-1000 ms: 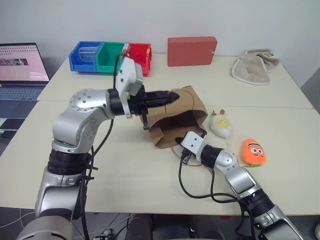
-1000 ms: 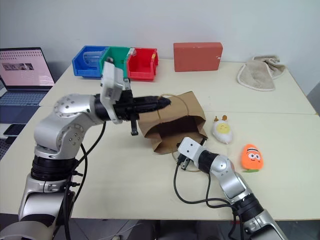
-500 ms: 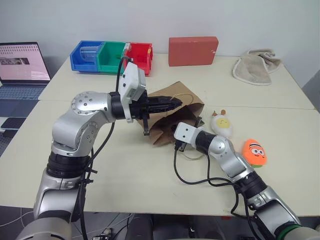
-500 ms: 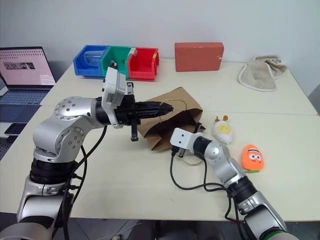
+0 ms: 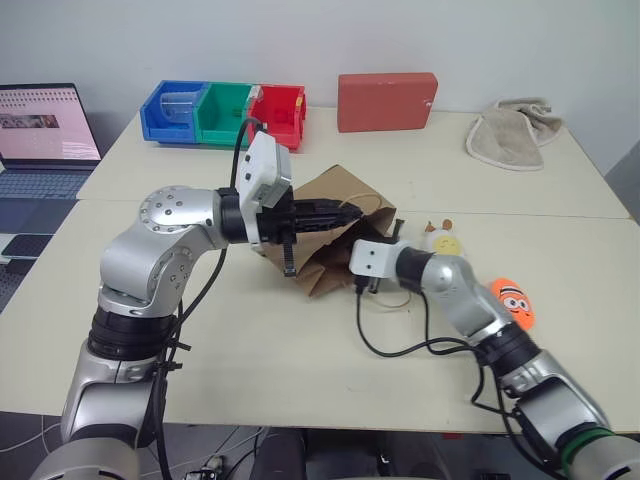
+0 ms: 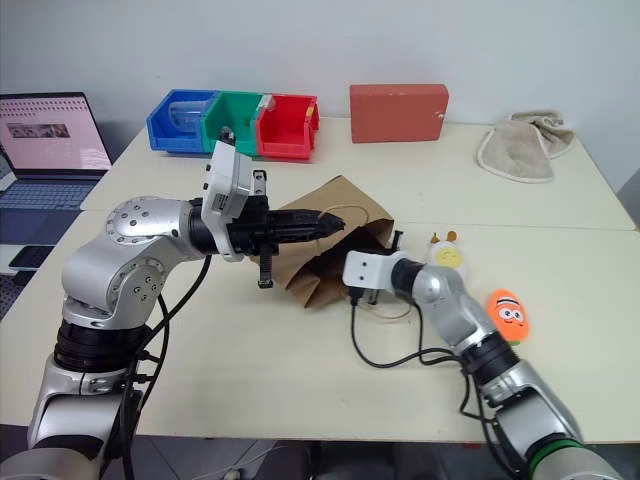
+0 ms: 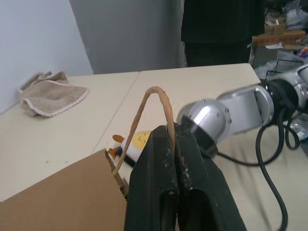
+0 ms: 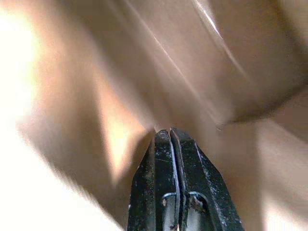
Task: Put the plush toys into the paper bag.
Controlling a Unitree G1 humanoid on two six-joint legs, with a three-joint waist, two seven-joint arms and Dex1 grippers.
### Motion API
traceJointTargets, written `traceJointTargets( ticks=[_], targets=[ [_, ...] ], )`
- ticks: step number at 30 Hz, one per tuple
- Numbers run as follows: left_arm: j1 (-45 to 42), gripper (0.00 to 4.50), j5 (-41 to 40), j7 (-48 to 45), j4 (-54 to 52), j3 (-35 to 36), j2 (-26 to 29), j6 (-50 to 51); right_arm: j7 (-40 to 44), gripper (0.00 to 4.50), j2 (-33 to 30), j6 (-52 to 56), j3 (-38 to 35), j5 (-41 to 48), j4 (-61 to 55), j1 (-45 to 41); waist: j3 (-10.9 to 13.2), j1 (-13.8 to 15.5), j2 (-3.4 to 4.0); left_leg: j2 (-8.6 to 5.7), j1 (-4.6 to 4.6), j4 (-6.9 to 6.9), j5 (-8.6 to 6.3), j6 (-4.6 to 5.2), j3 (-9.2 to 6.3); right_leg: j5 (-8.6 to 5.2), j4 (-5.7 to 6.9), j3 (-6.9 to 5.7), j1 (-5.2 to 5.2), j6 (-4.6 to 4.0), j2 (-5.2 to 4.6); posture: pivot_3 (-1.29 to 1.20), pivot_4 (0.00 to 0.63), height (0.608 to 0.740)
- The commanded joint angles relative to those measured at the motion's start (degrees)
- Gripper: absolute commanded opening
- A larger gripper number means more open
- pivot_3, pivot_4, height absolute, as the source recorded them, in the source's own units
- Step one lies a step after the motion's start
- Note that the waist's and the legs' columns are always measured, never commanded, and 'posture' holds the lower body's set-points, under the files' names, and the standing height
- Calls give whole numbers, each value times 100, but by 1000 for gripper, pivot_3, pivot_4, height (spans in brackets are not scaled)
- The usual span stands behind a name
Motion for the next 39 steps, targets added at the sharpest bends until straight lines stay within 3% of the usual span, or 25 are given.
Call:
traceJointTargets(
  ticks=[1,10,21,26,39],
  targets=[
    [-156,0,38,156,122,211,-58,-156,216,25,-15,-140,-1,60,-574,107,0,-10,0,2,2,0,0,0,-1,0,2,0,0,0,2,0,150,740],
    [-195,0,-155,106,69,211,-75,-10,7,25,589,218,28,-118,-771,231,0,-34,0,3,1,-1,0,0,-1,0,3,1,-1,-1,4,0,150,740],
    [-130,0,-213,0,15,230,-17,117,-383,25,1128,401,200,-382,432,-182,0,-45,0,3,0,-2,0,-1,-3,0,2,-2,-2,-2,4,0,150,740],
    [-233,0,-306,60,94,374,-23,198,-357,25,1149,257,356,-409,884,-127,0,-59,0,3,1,-2,0,0,-3,0,4,-1,-3,-2,4,0,150,740],
    [-1294,0,-200,263,983,996,244,-154,138,25,1168,793,363,-321,391,212,-1,-78,-1,3,3,-2,0,0,-6,0,4,-4,-2,-1,4,0,150,740]
  ],
)
